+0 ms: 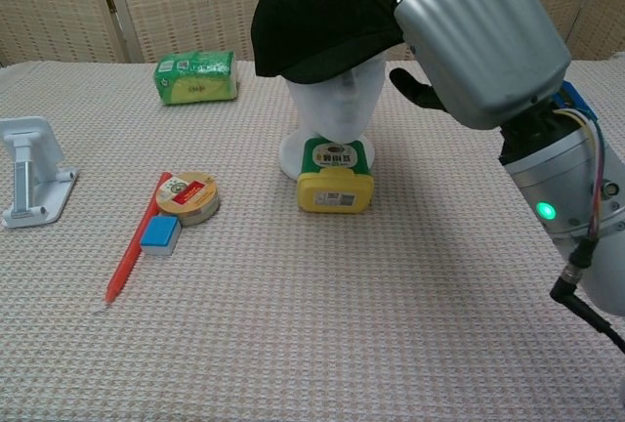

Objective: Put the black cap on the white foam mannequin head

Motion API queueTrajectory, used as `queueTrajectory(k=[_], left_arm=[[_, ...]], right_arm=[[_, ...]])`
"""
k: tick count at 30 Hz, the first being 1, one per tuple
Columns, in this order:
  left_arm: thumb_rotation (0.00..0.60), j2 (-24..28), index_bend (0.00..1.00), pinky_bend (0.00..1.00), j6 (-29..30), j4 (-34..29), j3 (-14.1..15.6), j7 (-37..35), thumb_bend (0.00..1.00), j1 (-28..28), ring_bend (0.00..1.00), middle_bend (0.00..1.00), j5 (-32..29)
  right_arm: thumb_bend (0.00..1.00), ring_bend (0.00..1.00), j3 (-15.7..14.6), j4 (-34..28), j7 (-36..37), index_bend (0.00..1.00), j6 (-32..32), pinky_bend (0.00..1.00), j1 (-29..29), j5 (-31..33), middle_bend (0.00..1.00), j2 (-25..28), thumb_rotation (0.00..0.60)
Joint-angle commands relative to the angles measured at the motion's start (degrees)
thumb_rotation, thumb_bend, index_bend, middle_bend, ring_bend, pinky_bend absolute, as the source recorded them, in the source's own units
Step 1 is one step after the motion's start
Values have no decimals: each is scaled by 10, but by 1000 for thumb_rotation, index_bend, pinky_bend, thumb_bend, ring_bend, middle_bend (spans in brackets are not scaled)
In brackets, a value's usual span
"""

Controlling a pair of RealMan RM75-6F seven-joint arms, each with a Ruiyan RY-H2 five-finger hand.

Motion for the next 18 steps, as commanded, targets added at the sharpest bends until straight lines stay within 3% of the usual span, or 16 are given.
queueTrajectory(k=[1, 8, 11, 14, 18], left_arm=[[600, -1, 15, 146, -3, -1, 0, 4, 217, -1, 0, 0, -2], [600, -2, 15, 146, -9, -5, 1, 23, 217, -2, 0, 0, -4], [600, -3, 15, 146, -12, -10, 4, 43, 216, -3, 0, 0, 0], [600, -8, 17, 146, -4, -16, 4, 70, 216, -3, 0, 0, 9], [600, -27, 36, 146, 24, -11, 0, 114, 216, 1, 0, 0, 27]], right_arm=[[140, 68, -23, -199, -87, 106, -44, 70, -51, 15, 138, 87, 600], [140, 14, -66, -416, -148, 57, -19, 37, -125, -2, 75, 185, 600], [139, 0, -91, -536, -152, 53, -22, 15, -167, 42, 52, 255, 600], [139, 0, -121, -656, -93, 14, -54, 0, -196, 116, 8, 350, 600], [140, 0, -147, -674, 25, 0, -78, 0, -223, 157, 0, 448, 600]])
